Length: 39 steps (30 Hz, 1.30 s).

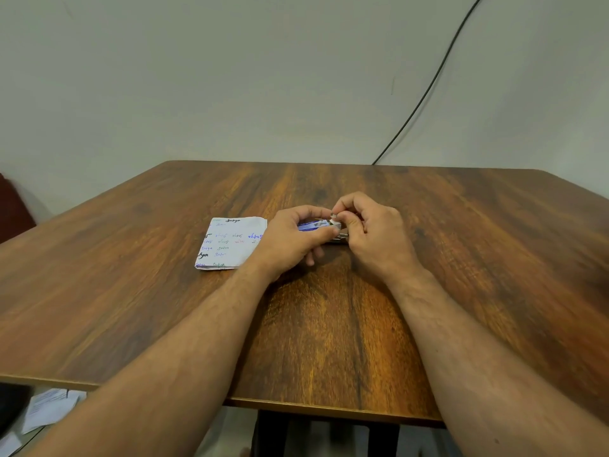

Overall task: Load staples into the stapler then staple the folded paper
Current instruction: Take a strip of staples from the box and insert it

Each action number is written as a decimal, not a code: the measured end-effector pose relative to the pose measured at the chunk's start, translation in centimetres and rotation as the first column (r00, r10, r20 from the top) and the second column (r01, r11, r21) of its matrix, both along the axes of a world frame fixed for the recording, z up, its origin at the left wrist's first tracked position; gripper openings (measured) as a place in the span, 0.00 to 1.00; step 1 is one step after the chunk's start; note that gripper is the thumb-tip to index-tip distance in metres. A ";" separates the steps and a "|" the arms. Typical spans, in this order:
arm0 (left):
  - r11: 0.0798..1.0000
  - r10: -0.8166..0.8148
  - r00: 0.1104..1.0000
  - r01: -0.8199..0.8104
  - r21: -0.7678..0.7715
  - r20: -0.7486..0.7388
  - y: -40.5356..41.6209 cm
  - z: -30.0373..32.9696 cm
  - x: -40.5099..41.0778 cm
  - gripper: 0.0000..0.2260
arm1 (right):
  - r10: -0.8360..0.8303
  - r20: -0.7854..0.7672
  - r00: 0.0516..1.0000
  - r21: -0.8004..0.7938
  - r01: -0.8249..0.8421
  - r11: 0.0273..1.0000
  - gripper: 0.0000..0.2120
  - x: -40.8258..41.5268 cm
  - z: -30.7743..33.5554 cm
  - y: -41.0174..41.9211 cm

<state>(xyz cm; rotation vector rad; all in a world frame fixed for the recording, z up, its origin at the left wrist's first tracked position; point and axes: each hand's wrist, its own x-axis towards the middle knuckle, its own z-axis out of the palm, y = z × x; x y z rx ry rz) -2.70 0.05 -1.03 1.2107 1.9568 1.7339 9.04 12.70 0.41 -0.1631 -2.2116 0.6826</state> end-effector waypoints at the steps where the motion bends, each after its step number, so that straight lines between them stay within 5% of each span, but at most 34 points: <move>1: 1.000 -0.004 1.000 0.004 -0.008 -0.005 0.1 -0.1 -0.1 0.12 | 0.005 0.006 1.000 -0.009 -0.005 1.000 0.07 -0.1 0.0 0.0; 8: 1.000 -0.018 0.999 0.018 -0.012 -0.034 0.4 -0.2 -0.3 0.13 | 0.033 -0.058 0.998 -0.153 -0.042 0.987 0.07 -0.9 -0.3 -0.3; 15: 0.988 0.151 0.987 -0.152 -0.013 -0.049 0.4 -0.2 -0.3 0.06 | -0.182 -0.185 0.966 -0.495 0.069 0.866 0.09 -1.0 0.0 -0.1; 17: 0.978 0.206 0.975 -0.208 -0.016 -0.088 0.4 -0.2 -0.3 0.06 | -0.198 -0.167 0.966 -0.631 0.050 0.774 0.07 -0.9 0.4 0.0; 20: 0.970 0.234 0.937 -0.244 -0.008 -0.259 0.2 -0.2 0.3 0.06 | -0.100 -0.180 0.979 -0.879 -0.115 0.463 0.05 -0.6 1.2 0.1; 23: 0.977 0.212 0.900 -0.210 0.047 -0.381 0.1 -0.1 0.8 0.07 | 0.047 -0.195 0.980 -0.938 -0.200 0.281 0.05 -0.4 1.4 0.2; 29: 0.975 0.218 0.910 -0.189 0.116 -0.354 0.1 -0.1 0.7 0.11 | 0.160 -0.089 0.983 -0.890 -0.150 0.430 0.05 -0.3 0.9 0.4; 39: 0.944 0.328 0.856 -0.285 0.166 -0.400 -0.1 0.2 1.1 0.06 | 0.304 -0.086 0.949 -0.912 -0.198 0.359 0.07 -0.3 0.7 -0.1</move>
